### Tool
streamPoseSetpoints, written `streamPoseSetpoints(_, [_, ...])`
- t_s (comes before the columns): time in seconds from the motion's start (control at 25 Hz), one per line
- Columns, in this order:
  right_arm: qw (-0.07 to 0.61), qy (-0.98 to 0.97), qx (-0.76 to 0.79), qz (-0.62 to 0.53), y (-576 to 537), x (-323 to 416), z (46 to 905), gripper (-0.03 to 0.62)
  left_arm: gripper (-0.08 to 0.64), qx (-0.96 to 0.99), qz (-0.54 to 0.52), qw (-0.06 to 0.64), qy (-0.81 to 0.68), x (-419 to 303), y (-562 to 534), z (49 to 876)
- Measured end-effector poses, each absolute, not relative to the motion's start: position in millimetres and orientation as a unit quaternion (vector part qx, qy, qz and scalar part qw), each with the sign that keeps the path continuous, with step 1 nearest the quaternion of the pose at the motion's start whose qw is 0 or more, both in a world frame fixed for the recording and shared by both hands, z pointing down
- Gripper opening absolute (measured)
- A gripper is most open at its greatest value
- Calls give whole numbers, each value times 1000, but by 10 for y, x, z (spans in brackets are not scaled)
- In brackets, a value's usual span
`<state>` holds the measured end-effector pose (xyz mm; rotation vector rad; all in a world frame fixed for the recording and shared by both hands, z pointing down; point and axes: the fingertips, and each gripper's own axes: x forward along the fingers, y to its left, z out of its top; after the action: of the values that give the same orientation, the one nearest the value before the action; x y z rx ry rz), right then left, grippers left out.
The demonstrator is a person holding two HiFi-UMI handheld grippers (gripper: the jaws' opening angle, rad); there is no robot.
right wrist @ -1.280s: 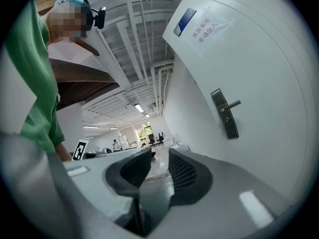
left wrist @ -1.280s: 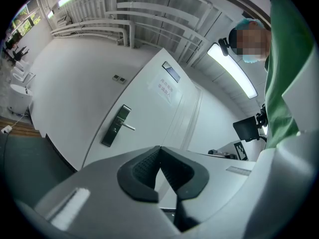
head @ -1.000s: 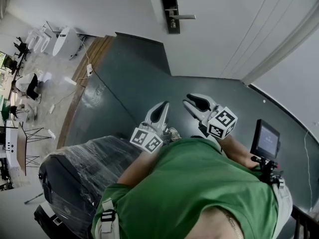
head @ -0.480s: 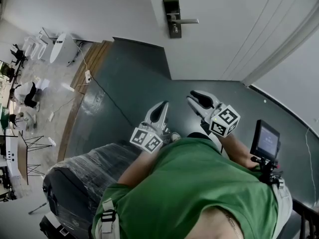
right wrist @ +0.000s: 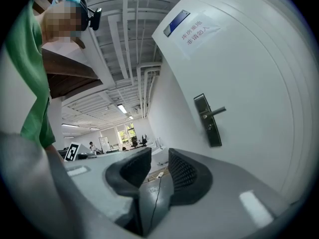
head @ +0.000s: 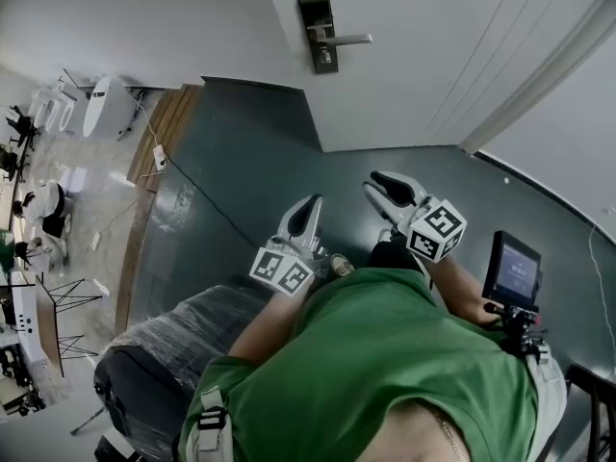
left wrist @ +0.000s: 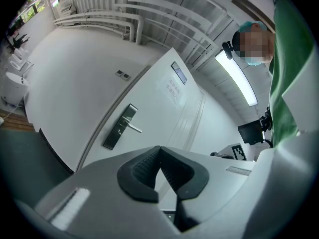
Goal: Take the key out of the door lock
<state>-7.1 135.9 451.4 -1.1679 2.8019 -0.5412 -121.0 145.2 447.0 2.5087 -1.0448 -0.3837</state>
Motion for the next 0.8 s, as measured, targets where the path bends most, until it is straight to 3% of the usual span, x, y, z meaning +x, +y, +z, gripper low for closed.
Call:
streamPoseSetpoints(0.32, [33, 906, -386, -172, 1215, 43, 4426, 110, 6, 893, -137, 199, -381, -1232, 1382, 4449])
streamPoseSetpoints(0.8, [43, 912, -367, -177, 238, 851, 4307, 110, 6, 875, -133, 192, -423, -620, 495, 4359])
